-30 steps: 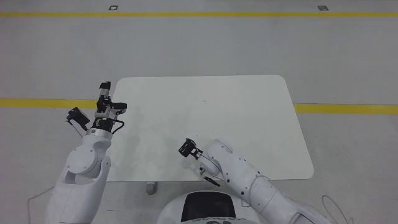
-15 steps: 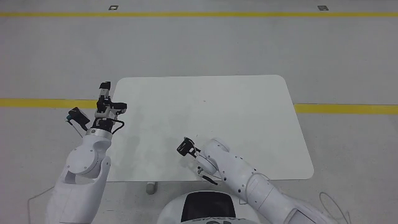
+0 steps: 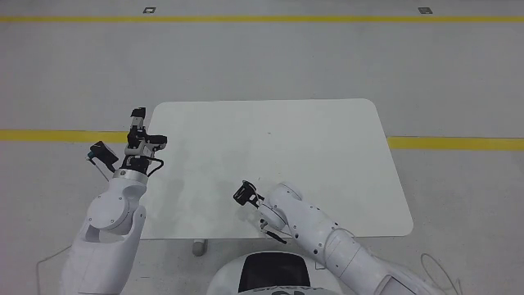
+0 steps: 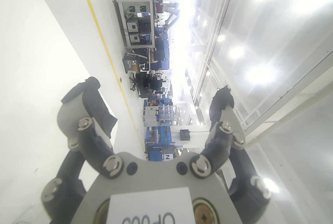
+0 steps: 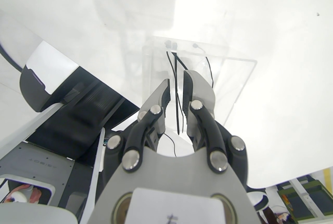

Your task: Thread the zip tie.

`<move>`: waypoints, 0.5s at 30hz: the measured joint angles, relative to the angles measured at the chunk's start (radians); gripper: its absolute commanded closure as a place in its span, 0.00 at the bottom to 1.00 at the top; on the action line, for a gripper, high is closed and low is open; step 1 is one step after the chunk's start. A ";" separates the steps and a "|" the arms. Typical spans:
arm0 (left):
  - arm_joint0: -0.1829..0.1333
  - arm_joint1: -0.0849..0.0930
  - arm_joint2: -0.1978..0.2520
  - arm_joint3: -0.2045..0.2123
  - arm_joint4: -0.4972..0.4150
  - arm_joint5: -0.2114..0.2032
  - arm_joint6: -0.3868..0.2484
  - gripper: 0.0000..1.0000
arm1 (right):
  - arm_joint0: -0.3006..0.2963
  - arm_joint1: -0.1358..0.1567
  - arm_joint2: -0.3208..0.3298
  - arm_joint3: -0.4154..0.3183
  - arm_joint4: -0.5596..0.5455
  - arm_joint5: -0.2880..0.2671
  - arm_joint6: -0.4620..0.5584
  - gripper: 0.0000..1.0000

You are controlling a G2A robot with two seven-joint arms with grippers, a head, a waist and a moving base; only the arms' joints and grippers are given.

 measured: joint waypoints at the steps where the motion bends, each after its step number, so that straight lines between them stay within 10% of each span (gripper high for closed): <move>1: 0.000 0.000 0.000 0.000 0.000 0.000 0.000 0.00 | -0.001 0.000 -0.001 -0.004 -0.002 0.001 0.000 0.85; 15: 0.000 0.000 0.000 0.000 0.000 0.000 0.000 0.00 | -0.017 0.006 0.010 -0.038 -0.014 0.007 -0.003 0.91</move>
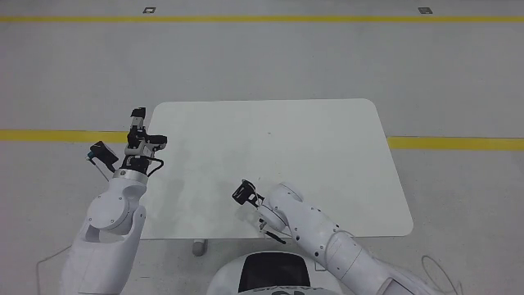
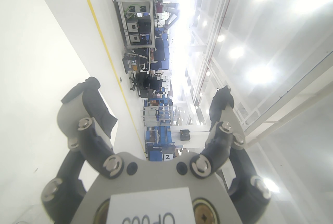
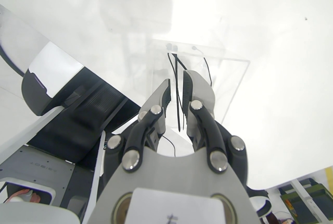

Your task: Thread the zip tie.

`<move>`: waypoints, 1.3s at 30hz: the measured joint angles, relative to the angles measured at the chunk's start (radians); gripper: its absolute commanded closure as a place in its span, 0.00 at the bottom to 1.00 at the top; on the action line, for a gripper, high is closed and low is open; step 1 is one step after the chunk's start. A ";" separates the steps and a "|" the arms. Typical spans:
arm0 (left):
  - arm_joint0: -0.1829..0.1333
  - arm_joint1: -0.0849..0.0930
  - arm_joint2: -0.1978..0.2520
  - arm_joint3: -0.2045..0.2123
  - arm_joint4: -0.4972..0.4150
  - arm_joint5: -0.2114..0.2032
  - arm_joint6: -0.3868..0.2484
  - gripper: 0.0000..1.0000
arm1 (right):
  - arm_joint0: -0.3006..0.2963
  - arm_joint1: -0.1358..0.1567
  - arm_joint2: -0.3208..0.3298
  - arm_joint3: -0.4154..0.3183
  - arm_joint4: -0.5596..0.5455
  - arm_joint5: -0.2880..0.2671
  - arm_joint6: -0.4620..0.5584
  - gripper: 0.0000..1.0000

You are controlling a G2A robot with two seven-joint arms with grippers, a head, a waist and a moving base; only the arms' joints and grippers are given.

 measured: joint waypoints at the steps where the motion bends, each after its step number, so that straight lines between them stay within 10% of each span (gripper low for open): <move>1: 0.000 0.000 0.000 0.000 0.000 0.000 0.000 0.00 | 0.000 0.000 0.000 -0.001 -0.001 0.000 0.000 0.91; 39: 0.000 0.000 0.000 0.000 0.000 0.000 0.000 0.00 | -0.018 0.007 0.008 -0.052 -0.030 0.005 0.012 1.00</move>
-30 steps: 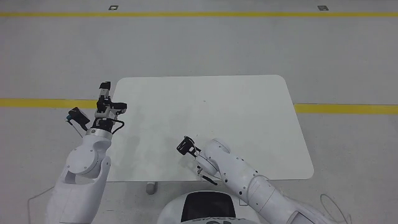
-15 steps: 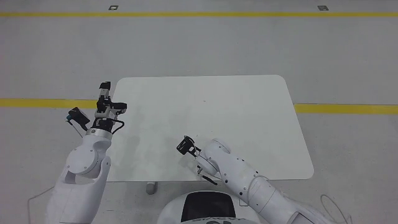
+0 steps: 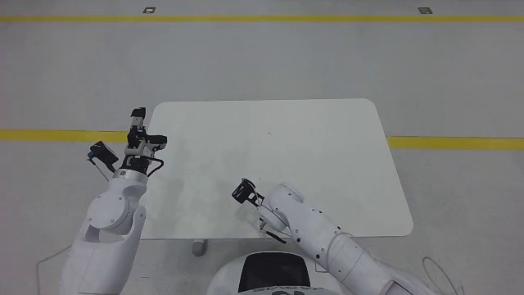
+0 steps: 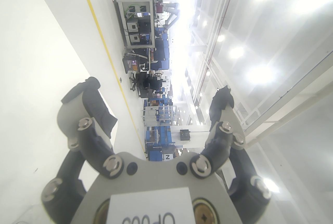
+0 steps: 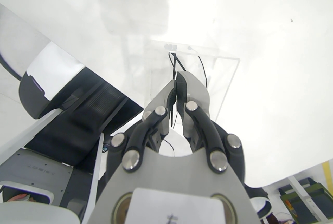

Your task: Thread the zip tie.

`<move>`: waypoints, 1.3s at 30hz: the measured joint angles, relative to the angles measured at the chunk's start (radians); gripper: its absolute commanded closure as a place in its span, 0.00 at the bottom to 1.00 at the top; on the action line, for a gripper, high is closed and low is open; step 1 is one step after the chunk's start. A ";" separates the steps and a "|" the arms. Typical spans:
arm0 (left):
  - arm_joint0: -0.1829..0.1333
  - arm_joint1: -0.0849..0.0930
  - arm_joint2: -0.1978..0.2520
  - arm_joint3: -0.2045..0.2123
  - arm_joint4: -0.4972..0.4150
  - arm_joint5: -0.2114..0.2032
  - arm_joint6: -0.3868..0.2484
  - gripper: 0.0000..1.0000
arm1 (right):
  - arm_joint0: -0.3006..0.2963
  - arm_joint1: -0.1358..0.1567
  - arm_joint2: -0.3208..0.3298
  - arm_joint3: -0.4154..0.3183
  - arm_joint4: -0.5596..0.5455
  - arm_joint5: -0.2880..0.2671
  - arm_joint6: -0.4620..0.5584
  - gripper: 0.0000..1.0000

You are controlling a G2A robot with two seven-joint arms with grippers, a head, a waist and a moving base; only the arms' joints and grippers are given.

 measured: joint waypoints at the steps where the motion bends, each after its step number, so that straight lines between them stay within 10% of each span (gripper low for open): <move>1: 0.000 0.000 0.000 0.000 0.000 0.000 0.000 0.00 | -0.004 0.001 0.001 -0.009 -0.003 0.000 0.002 1.00; 22: 0.000 0.000 0.000 0.000 0.000 0.000 0.000 0.00 | -0.141 0.056 0.095 -0.270 -0.039 -0.067 0.035 1.00; 39: 0.000 0.000 0.000 0.000 0.000 0.000 0.000 0.00 | -0.172 0.080 0.172 -0.324 0.042 -0.094 0.017 1.00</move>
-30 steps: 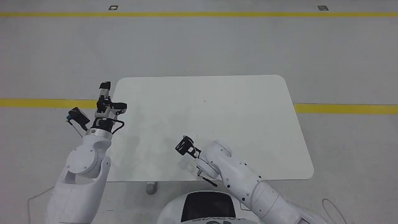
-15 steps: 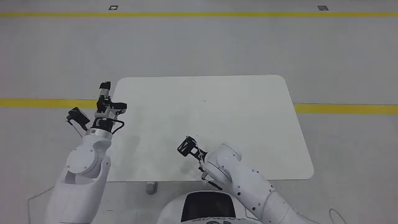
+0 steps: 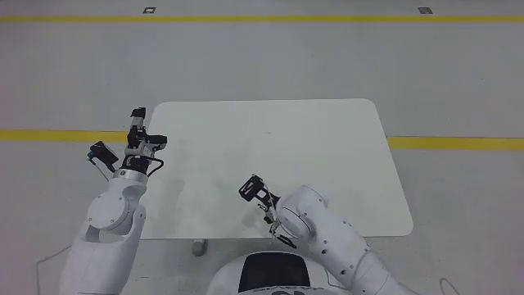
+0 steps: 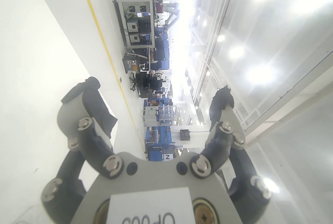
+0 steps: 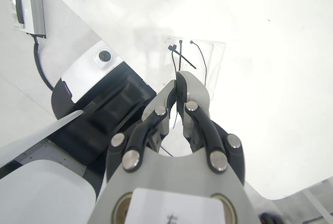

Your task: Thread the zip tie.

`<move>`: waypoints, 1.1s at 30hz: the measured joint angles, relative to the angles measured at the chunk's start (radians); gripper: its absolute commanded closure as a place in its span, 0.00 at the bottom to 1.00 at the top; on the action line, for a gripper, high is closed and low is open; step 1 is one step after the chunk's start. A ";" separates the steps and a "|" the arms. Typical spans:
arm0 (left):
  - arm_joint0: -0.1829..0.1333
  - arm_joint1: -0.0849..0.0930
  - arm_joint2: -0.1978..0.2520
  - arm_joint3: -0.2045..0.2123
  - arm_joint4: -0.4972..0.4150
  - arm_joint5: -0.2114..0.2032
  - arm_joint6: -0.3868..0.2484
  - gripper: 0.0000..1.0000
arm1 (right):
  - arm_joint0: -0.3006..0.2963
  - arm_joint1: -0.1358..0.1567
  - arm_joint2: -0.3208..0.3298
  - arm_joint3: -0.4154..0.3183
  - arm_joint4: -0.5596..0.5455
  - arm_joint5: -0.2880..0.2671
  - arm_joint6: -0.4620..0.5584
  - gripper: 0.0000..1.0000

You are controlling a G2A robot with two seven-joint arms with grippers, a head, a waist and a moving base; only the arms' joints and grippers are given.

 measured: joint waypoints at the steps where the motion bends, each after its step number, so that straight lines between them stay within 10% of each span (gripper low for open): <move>1: 0.000 0.000 0.000 0.000 0.000 0.000 0.000 0.00 | -0.003 0.002 0.005 -0.006 0.002 -0.003 0.000 1.00; 23: 0.000 0.000 0.000 0.000 0.000 0.000 0.000 0.00 | -0.078 0.041 0.053 -0.140 0.014 -0.027 -0.012 1.00; 33: 0.000 0.000 0.000 0.000 0.000 0.000 0.000 0.00 | -0.044 0.045 0.048 -0.057 0.038 -0.014 -0.007 1.00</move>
